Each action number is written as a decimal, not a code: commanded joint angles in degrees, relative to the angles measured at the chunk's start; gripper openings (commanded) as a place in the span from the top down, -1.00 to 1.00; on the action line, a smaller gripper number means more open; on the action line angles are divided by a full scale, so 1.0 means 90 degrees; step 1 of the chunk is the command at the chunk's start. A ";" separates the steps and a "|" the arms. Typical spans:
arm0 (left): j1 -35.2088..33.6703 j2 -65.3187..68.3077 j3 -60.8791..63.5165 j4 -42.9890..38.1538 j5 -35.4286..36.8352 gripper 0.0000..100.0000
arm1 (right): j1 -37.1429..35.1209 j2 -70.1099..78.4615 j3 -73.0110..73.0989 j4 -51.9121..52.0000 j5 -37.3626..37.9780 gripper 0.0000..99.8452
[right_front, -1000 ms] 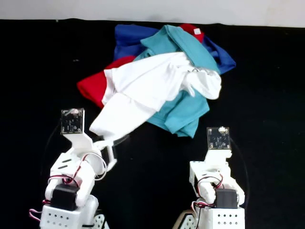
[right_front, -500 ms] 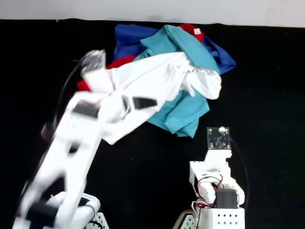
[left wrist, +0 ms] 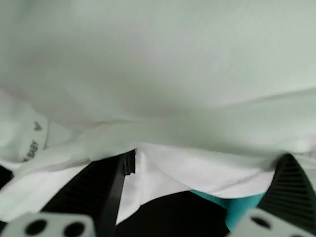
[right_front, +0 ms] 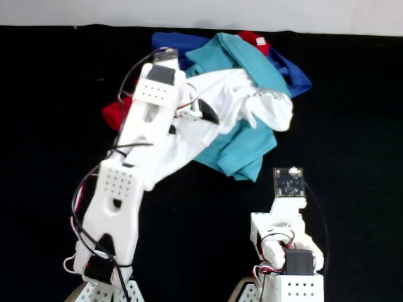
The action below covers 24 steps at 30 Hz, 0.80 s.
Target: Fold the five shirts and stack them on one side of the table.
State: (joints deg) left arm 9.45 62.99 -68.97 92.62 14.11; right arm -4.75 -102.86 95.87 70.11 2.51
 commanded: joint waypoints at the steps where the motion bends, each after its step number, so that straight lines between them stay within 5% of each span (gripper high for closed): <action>1: -0.0171 0.1226 -0.1890 0.0557 -0.0694 0.26 | -0.0034 -0.0024 0.0777 0.0024 -0.0049 0.99; 8: -0.1109 0.1900 -0.2935 0.0733 -0.1973 1.00 | -0.0034 -0.0024 0.0777 0.0024 -0.0049 0.99; 24: -0.5270 0.0034 -0.2945 0.0781 -0.2471 0.98 | -0.0034 -0.0024 0.0777 0.0024 -0.0049 0.99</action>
State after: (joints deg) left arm -29.85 71.96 -94.55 99.30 -7.69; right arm -4.75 -102.86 95.87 70.11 2.51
